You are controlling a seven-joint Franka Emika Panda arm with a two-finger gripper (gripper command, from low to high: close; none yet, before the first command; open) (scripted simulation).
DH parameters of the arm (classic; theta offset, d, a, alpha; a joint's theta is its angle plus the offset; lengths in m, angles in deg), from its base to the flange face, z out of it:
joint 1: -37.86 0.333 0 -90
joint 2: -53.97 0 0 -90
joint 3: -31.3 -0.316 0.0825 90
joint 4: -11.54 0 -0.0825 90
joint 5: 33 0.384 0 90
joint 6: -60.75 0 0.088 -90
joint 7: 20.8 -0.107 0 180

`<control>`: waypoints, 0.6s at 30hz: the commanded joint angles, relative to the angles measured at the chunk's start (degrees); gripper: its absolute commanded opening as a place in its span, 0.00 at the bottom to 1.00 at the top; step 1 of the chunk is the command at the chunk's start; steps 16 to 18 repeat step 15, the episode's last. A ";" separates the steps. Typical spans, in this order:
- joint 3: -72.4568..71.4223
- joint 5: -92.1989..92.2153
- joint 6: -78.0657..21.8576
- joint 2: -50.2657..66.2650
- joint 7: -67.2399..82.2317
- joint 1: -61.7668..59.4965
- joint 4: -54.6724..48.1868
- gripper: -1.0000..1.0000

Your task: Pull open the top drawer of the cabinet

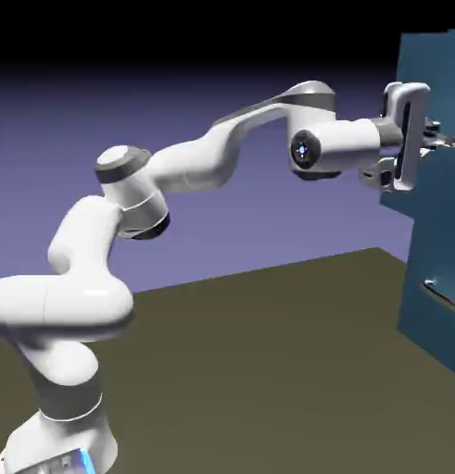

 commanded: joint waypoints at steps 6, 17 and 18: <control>5.02 -2.65 -4.06 -0.99 1.61 8.95 12.46 0.00; 12.84 -7.92 -8.23 -4.04 2.38 19.75 26.80 1.00; 12.84 -7.92 -8.23 -4.04 2.38 19.75 26.80 1.00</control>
